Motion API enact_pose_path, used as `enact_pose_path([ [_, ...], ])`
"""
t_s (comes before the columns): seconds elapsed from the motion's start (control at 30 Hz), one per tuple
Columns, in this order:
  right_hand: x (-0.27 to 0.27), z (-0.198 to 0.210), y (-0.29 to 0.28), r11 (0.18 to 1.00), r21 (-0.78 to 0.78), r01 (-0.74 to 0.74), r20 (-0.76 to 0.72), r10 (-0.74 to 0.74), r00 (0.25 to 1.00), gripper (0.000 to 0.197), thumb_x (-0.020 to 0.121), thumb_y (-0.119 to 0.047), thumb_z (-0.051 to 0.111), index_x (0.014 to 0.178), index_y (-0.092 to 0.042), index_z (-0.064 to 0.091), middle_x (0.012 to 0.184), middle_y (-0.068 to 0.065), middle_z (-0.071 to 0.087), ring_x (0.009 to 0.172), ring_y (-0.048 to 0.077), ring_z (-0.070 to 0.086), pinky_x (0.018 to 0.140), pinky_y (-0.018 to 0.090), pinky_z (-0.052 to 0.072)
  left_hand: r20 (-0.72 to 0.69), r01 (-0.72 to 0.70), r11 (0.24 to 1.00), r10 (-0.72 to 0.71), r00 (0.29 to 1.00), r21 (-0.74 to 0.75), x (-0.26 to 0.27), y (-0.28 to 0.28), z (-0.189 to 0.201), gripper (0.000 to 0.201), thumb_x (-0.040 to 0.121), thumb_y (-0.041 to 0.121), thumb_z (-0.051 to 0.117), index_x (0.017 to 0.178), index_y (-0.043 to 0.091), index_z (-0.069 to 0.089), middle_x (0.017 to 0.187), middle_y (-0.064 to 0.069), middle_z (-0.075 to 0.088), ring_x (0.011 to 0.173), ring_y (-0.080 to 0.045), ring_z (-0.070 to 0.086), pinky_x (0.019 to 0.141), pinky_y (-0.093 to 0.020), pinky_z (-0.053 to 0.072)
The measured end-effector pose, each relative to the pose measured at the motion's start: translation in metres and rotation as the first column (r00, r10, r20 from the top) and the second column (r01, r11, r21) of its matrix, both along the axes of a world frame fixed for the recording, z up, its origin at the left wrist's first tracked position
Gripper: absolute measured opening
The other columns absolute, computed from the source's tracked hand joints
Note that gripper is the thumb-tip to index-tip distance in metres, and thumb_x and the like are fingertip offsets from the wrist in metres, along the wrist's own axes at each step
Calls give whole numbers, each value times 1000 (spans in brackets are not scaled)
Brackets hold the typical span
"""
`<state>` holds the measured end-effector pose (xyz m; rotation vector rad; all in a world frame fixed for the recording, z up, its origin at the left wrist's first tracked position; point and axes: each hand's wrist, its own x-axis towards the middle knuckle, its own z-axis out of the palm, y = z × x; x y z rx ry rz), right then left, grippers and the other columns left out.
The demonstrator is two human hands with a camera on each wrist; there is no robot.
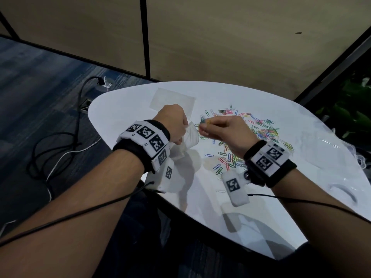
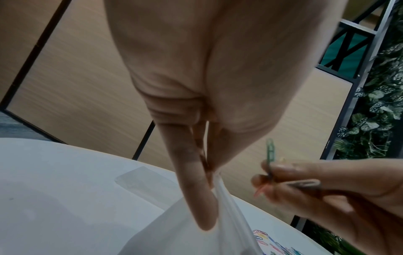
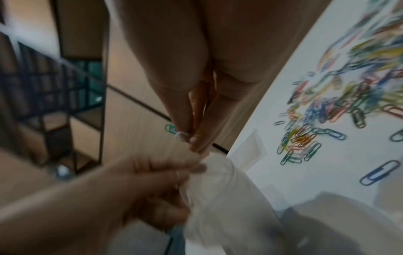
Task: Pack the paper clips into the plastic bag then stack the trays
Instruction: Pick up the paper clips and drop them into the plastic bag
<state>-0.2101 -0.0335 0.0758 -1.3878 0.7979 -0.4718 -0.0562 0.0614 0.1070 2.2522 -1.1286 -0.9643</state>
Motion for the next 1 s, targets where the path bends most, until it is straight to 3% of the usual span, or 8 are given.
enact_pose_path([
  [0.1, 10, -16, 16, 966, -252, -54, -151, 15, 988, 10, 82, -2, 74, 92, -1, 75, 83, 15, 75, 76, 25, 73, 82, 36, 61, -9, 3, 1000, -3, 1000, -14, -1, 0, -2, 29, 98, -1, 48, 119, 5, 67, 75, -14, 72, 75, -28, 77, 80, -39, 64],
  [0.23, 10, -17, 21, 750, -580, -319, -412, 68, 909, 22, 87, -14, 68, 108, -16, 76, 99, -4, 76, 83, 1, 71, 84, 17, 55, -31, 8, 1000, -9, 999, -30, 0, 1, -2, 26, 99, 0, 48, 117, 3, 67, 77, -16, 73, 75, -28, 77, 80, -39, 64],
  [0.4, -14, -21, -1, 764, -621, -176, -313, -36, 949, 26, 92, -3, 54, 104, -10, 75, 100, 3, 75, 84, 9, 72, 82, 28, 60, -15, 2, 1000, -2, 1000, -21, 4, -1, -1, 28, 97, -2, 48, 116, 5, 67, 70, -10, 69, 74, -28, 77, 81, -39, 63],
  [0.5, -40, -60, -7, 559, -540, -628, -732, 56, 679, 40, 99, -32, 51, 137, -20, 54, 146, 2, 50, 129, 17, 52, 109, 34, 41, -10, -2, 1000, 2, 1000, -26, 5, 1, 1, 28, 97, -2, 48, 116, 4, 68, 71, -11, 69, 74, -29, 77, 80, -41, 63],
  [0.6, -67, -100, 6, 362, -326, -873, -909, 132, 394, 70, 98, -51, 42, 155, -19, 17, 164, 2, 6, 150, 18, 14, 121, 36, 17, -2, 13, 1000, -13, 1000, -16, 4, 2, 2, 27, 97, -2, 50, 116, 5, 68, 77, -13, 72, 76, -28, 77, 82, -40, 63],
  [0.7, -98, -122, 12, 146, -345, -927, -937, 12, 350, 71, 100, -55, 25, 156, -19, 0, 163, 1, -13, 152, 20, -6, 123, 41, 5, -3, 20, 1000, -20, 1000, -8, 3, 3, 4, 28, 96, -3, 51, 117, 5, 68, 83, -16, 74, 79, -29, 77, 84, -40, 62],
  [0.83, -125, -127, -7, 136, -475, -869, -875, -177, 450, 55, 102, -44, 16, 155, -26, 16, 163, 4, 16, 149, 33, 17, 117, 55, 20, 2, 26, 1000, -26, 1000, -1, 1, 2, 7, 30, 97, -1, 50, 120, 5, 67, 88, -19, 76, 82, -30, 77, 85, -40, 62],
  [1.0, -133, -134, -37, 307, -545, -780, -838, -210, 503, 48, 99, -20, 49, 145, -18, 36, 146, 17, 43, 129, 40, 47, 94, 48, 52, -8, 29, 1000, -29, 1000, 7, -5, 1, 7, 30, 100, 0, 45, 121, 5, 65, 84, -17, 72, 83, -31, 77, 82, -38, 63],
])
